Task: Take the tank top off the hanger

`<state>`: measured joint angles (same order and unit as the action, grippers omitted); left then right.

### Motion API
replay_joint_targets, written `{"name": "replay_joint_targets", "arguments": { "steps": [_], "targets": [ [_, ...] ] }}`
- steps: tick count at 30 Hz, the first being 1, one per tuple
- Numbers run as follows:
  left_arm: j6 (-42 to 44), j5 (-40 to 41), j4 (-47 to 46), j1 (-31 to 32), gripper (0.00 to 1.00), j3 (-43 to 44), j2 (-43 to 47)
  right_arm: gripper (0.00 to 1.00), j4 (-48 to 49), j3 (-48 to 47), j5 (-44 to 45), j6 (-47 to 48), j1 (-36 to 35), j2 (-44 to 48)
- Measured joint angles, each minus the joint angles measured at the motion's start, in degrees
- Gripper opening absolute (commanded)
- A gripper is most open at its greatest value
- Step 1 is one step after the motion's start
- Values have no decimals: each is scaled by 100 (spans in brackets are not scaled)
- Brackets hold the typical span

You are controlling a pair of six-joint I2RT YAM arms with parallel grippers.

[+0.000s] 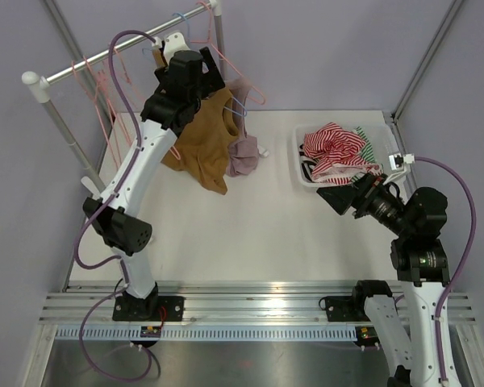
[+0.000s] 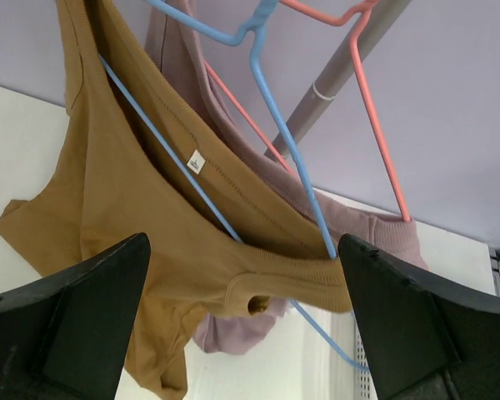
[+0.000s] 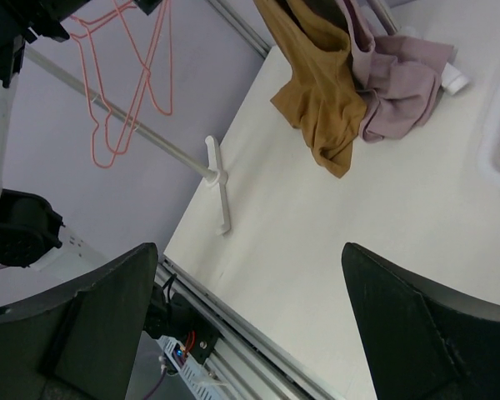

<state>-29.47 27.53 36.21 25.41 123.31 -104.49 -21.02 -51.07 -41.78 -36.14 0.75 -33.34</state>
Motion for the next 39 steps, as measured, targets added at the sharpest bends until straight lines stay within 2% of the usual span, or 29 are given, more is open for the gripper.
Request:
{"name": "replay_joint_targets", "arguments": {
  "steps": [2,5,6,8,12,16,18,31,37,39],
  "targets": [
    [-24,122,-31,4,90,208,-245,100,-155,133,-22,-20,0,35],
    [-48,262,-42,4,70,807,-706,99,-341,219,-72,-20,0,42],
    [-46,297,-37,4,58,997,-848,100,-400,225,-87,-17,0,61],
    [-26,369,-42,4,49,1246,-1062,100,-446,225,-116,-17,0,111],
    [50,507,-66,4,39,1276,-1185,99,-446,225,-144,-17,0,184],
    [98,592,-94,4,9,1276,-1198,99,-446,229,-149,-17,0,184],
    [94,647,-114,4,0,1281,-1198,100,-442,234,-151,-15,0,184],
    [-146,1193,-177,46,0,1110,-964,100,-411,236,-247,-15,0,195],
    [-221,1211,-140,125,0,1075,-560,99,-411,236,-247,-13,0,195],
    [-225,1189,-166,175,0,824,-247,100,-407,236,-247,-4,0,190]
  ]
}}
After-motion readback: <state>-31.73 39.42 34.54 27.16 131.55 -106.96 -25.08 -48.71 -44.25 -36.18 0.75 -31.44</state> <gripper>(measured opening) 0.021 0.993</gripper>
